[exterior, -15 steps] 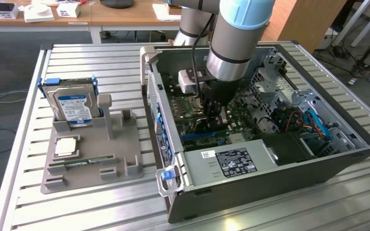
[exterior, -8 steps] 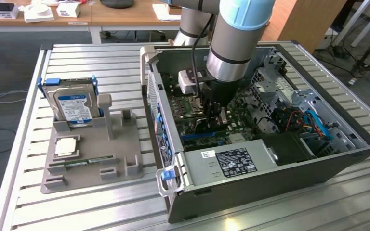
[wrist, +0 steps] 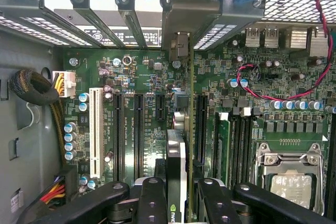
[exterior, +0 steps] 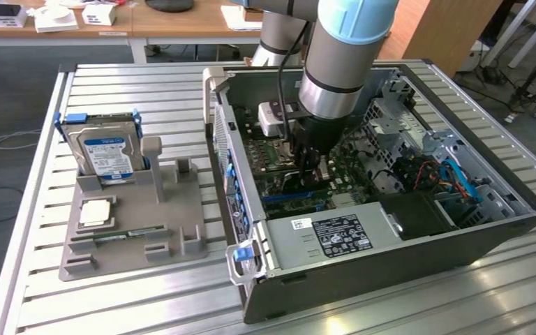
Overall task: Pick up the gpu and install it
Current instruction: 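Insert the gpu into the slot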
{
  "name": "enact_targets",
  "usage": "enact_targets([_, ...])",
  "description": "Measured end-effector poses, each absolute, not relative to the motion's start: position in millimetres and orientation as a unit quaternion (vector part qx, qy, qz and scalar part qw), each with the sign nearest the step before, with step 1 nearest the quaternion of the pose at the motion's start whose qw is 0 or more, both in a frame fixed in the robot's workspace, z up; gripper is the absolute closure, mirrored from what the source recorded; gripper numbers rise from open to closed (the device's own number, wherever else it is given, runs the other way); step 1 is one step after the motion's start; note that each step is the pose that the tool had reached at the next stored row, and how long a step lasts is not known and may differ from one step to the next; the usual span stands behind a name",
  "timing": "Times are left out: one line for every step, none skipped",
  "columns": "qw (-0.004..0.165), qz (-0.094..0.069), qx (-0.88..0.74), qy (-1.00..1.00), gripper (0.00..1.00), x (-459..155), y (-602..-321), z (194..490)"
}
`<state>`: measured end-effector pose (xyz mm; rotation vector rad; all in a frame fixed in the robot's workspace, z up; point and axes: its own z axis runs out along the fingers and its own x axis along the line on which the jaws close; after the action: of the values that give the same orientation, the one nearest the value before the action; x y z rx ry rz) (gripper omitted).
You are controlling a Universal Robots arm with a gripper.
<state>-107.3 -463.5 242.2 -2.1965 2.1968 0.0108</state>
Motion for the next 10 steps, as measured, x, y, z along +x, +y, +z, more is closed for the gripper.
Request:
enact_targets([0.017, 0.003, -0.707, 0.707, 0.72, -107.3, -463.5, 242.3])
enact_targets([0.017, 0.003, -0.707, 0.707, 0.72, -107.3, -463.5, 242.3])
enact_targets([0.017, 0.003, -0.707, 0.707, 0.72, -107.3, -463.5, 242.3])
enact_targets([0.017, 0.003, -0.707, 0.707, 0.72, -107.3, -463.5, 242.2])
enact_targets([0.017, 0.003, -0.707, 0.707, 0.72, -107.3, -463.5, 241.9])
enact_targets([0.017, 0.003, -0.707, 0.707, 0.72, -107.3, -463.5, 241.9])
enact_targets([0.017, 0.003, -0.707, 0.707, 0.72, -107.3, -463.5, 241.9])
enact_targets([0.018, 0.003, -0.707, 0.707, 0.72, -107.3, -463.5, 241.9])
enact_targets([0.017, 0.003, -0.707, 0.707, 0.72, -107.3, -463.5, 241.9])
enact_targets([0.017, 0.003, -0.707, 0.707, 0.72, -107.3, -463.5, 241.9])
